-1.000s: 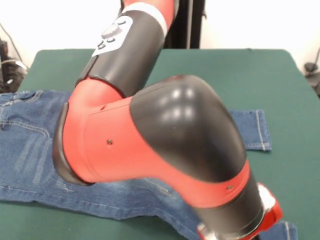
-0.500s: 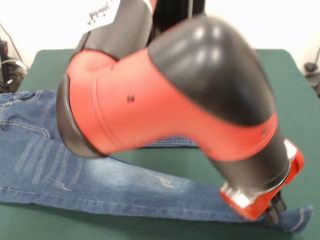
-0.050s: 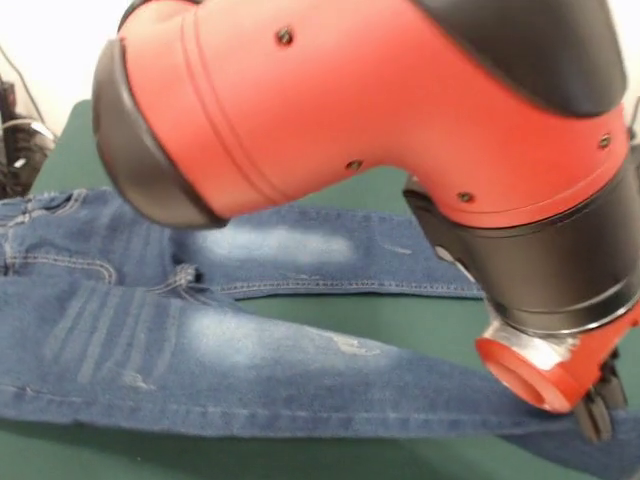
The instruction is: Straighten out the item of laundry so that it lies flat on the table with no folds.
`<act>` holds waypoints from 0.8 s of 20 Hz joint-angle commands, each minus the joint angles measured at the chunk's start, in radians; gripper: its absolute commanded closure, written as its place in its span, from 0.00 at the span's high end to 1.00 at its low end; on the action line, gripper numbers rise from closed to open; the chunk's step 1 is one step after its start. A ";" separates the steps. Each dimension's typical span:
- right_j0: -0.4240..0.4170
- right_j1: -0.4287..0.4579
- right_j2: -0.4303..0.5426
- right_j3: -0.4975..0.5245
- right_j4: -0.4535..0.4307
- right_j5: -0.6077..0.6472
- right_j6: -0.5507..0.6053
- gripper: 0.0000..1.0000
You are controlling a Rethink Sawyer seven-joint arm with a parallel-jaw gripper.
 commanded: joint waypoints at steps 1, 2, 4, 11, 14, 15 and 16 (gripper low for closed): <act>0.100 0.005 -0.185 -0.072 0.004 -0.208 0.048 0.00; 0.086 0.000 -0.204 -0.037 0.022 -0.219 0.080 0.00; 0.091 -0.006 -0.223 -0.042 0.042 -0.196 0.102 0.00; 0.107 0.013 -0.293 -0.075 0.100 -0.111 0.132 0.00; 0.097 0.008 -0.341 -0.050 0.128 -0.074 0.133 0.00; 0.090 0.006 -0.353 -0.033 0.141 -0.087 0.133 0.00; 0.083 0.004 -0.363 -0.018 0.156 -0.099 0.133 0.00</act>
